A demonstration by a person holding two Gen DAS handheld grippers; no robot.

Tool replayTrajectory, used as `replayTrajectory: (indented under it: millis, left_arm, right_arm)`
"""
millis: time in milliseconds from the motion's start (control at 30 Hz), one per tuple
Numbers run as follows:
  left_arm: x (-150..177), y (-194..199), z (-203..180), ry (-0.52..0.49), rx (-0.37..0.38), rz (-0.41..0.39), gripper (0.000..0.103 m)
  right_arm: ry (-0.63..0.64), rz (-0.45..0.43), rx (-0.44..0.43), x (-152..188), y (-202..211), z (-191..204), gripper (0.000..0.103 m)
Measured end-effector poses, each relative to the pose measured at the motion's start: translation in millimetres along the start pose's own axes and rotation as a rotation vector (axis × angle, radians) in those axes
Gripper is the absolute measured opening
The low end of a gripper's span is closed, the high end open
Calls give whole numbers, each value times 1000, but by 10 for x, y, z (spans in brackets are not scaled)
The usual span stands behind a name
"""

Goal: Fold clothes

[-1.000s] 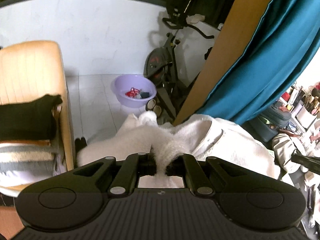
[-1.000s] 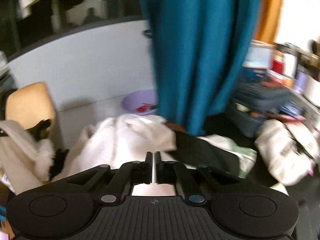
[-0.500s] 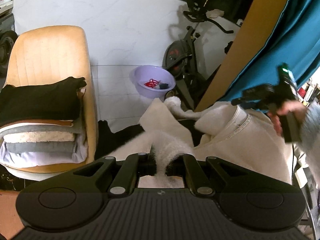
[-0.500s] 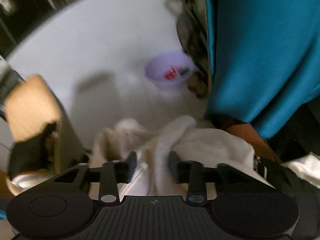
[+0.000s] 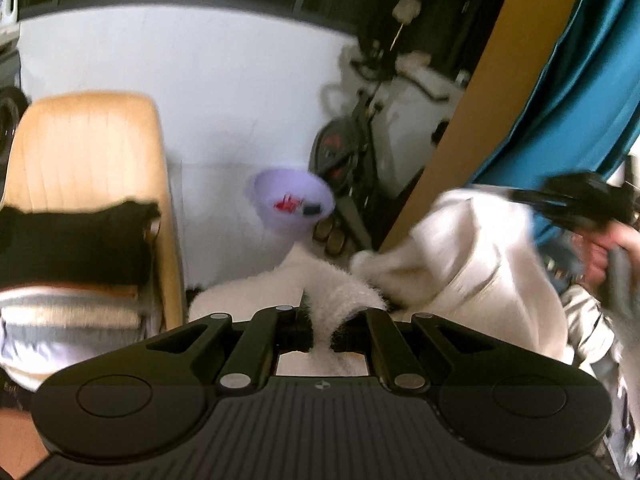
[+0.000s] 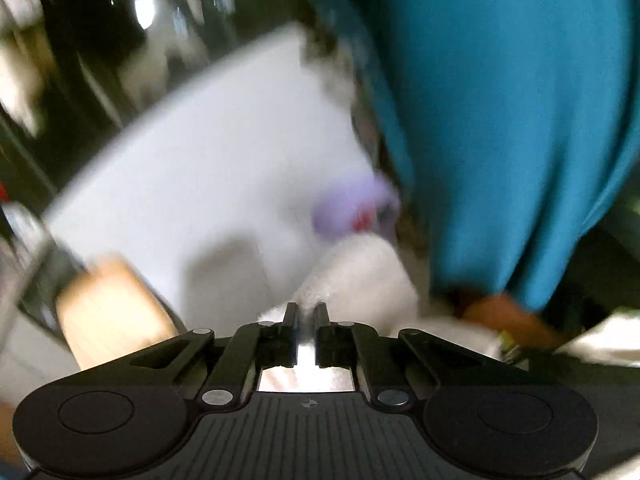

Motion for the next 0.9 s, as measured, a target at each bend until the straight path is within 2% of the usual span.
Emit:
replayTrajectory:
  millis: [67, 167, 267, 333, 367, 467, 533, 633, 733, 767, 833, 867, 900]
  left_arm:
    - [-188, 46, -59, -16, 10, -45, 6]
    - [-475, 95, -160, -34, 28, -110, 6]
    - [-654, 73, -299, -69, 57, -135, 6]
    - [-750, 47, -389, -95, 77, -145, 6]
    - [-652, -48, -422, -121, 83, -103, 6]
    - [-357, -325, -514, -199, 102, 23, 6]
    - [-90, -537, -524, -234, 110, 120, 6]
    - [373, -909, -482, -271, 106, 276, 7]
    - [683, -1103, -432, -325, 89, 372, 8]
    - [700, -1130, -430, -344, 78, 382, 11]
    - [632, -1132, -427, -378, 71, 379, 17]
    - [564, -1105, -430, -385, 81, 366, 25]
    - [498, -1077, -434, -392, 90, 354, 31]
  right_arm:
    - [-40, -130, -19, -205, 668, -185, 6]
    - [-59, -265, 22, -262, 1595, -536, 6]
    - [-55, -332, 100, -34, 2333, -833, 6]
    - [-38, -330, 169, 262, 2634, -1002, 6]
    - [-30, -316, 204, 433, 2721, -1065, 6]
    - [-48, -194, 286, 1007, 2673, -1282, 6]
    - [-71, -91, 342, 1429, 2414, -1459, 6]
    - [-127, 80, 376, 2004, 1852, -1666, 7]
    - [-123, 193, 396, 2413, 1539, -1670, 8]
    - [-116, 212, 395, 2484, 1504, -1639, 11]
    - [-116, 218, 386, 2519, 1573, -1589, 25]
    - [-115, 215, 377, 2487, 1633, -1567, 36]
    - [-104, 206, 373, 2425, 1709, -1539, 40]
Point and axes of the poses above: each gripper's, at about its wrist camera, not at the fingertips, and y roughly against the way its jaws point, z to its left, x to its underside, the point moved 8 cm from there along -y, roughly the way its jaws point, and after that the axes turned 8 degrees about x, right-handed, at the moved point
